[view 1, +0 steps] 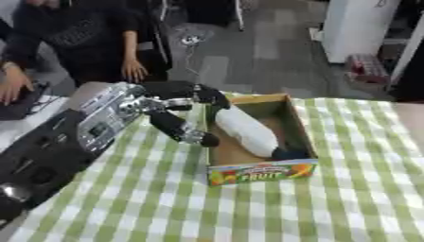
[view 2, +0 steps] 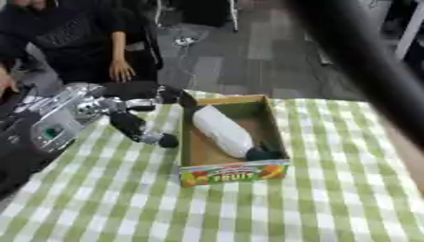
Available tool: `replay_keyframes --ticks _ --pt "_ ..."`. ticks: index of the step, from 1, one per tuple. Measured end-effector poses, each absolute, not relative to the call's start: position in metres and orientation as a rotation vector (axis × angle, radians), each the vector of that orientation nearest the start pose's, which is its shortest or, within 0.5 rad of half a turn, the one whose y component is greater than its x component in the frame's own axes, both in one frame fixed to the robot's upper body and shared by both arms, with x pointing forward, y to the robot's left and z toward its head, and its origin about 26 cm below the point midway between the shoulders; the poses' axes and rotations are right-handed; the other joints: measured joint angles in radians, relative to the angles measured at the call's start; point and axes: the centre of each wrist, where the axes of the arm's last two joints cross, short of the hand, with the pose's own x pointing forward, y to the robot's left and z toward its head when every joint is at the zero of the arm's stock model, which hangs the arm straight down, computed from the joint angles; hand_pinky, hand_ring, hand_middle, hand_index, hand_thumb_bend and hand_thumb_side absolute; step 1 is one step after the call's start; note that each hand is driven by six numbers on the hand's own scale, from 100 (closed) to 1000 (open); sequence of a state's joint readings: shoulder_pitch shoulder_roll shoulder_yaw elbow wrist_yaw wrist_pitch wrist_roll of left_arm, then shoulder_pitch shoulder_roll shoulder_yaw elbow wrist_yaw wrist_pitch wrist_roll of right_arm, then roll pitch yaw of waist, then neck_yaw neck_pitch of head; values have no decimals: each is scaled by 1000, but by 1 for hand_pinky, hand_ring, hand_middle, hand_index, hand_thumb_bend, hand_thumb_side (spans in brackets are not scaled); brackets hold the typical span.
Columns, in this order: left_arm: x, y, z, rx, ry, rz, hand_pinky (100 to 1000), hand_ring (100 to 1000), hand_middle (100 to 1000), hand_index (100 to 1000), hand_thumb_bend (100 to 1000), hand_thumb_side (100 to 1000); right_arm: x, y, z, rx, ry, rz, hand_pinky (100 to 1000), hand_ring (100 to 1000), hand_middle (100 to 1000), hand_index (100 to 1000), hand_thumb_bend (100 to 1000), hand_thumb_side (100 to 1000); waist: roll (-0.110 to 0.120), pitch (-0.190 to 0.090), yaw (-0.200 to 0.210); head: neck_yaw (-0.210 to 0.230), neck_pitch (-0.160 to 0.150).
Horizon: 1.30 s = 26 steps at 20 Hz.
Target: Pick up objects on the table and place them in the box.
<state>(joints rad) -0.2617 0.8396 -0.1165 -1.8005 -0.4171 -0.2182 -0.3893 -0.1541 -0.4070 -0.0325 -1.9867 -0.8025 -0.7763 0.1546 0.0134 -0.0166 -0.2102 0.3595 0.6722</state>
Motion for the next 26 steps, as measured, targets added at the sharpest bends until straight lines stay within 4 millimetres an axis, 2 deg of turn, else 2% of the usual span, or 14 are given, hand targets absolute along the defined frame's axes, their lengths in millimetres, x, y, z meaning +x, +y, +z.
replay_keyframes --ticks 7,14,23,26 --pt "289 337 187 727 -1825 -1212 750 809 852 940 480 985 278 -301 157 -648 3350 134 383 559 591 742 528 934 -23 0 45 -22 37" --pt "283 322 185 738 -1990 -956 718 788 840 936 477 970 277 -302 154 -615 3357 128 384 559 591 741 527 931 -32 7 59 -25 89" --pt "283 314 178 685 -2142 -781 669 760 808 916 437 948 280 -300 162 -618 3325 129 390 561 596 740 548 931 -35 30 58 -97 98" --pt "284 312 177 649 -2201 -697 664 758 806 917 436 947 284 -298 169 -634 3294 137 392 561 597 739 544 919 -34 36 51 -106 98"
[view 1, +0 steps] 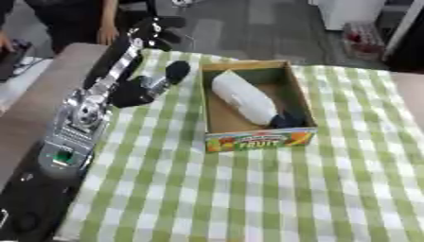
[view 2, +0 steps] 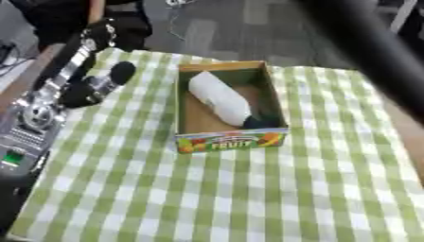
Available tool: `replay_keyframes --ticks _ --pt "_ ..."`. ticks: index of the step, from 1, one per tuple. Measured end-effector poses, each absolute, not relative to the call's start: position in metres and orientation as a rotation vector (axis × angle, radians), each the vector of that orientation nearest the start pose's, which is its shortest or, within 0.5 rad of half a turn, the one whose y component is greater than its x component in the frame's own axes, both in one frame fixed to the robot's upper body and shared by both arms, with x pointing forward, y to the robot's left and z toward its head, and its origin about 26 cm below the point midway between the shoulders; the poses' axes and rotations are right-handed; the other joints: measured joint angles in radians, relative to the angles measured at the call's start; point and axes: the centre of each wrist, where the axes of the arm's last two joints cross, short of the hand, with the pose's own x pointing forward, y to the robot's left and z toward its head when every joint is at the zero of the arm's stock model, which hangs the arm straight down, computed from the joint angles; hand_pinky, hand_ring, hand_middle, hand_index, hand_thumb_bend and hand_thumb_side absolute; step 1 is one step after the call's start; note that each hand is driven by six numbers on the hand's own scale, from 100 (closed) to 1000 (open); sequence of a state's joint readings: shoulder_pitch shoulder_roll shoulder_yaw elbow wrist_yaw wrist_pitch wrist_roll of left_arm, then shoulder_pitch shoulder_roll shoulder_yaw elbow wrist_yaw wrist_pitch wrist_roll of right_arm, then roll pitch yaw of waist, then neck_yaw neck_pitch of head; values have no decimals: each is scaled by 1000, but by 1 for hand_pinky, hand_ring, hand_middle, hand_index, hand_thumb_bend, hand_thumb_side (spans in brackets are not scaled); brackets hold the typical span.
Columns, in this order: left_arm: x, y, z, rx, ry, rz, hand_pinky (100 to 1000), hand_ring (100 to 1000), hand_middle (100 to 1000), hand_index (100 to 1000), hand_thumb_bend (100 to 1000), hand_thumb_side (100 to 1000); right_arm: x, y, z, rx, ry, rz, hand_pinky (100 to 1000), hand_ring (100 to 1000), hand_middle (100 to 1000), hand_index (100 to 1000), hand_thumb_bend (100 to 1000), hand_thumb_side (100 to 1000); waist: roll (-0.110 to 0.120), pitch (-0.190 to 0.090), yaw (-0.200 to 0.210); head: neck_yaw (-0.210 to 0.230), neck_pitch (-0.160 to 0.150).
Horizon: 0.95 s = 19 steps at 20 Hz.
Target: Pick up objects on the table and place them in the box.
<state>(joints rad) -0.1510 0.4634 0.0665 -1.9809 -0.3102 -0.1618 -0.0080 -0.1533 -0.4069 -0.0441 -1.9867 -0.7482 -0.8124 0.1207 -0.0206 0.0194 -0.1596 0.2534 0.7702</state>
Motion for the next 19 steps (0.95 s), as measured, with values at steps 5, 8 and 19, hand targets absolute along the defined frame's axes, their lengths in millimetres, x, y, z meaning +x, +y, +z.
replay_keyframes --ticks 5,8,19 --pt "284 309 175 577 -2293 -580 651 750 792 912 423 942 286 -296 173 -657 3282 140 389 561 595 740 535 924 5 9 -14 -6 0" --pt "284 307 174 544 -2331 -538 647 751 792 913 420 946 286 -296 173 -666 3286 132 385 561 592 742 525 931 5 13 -19 -6 0" --pt "283 304 169 489 -2360 -486 649 753 788 911 422 943 286 -292 171 -703 3310 72 382 560 589 744 512 937 5 13 -14 12 0"
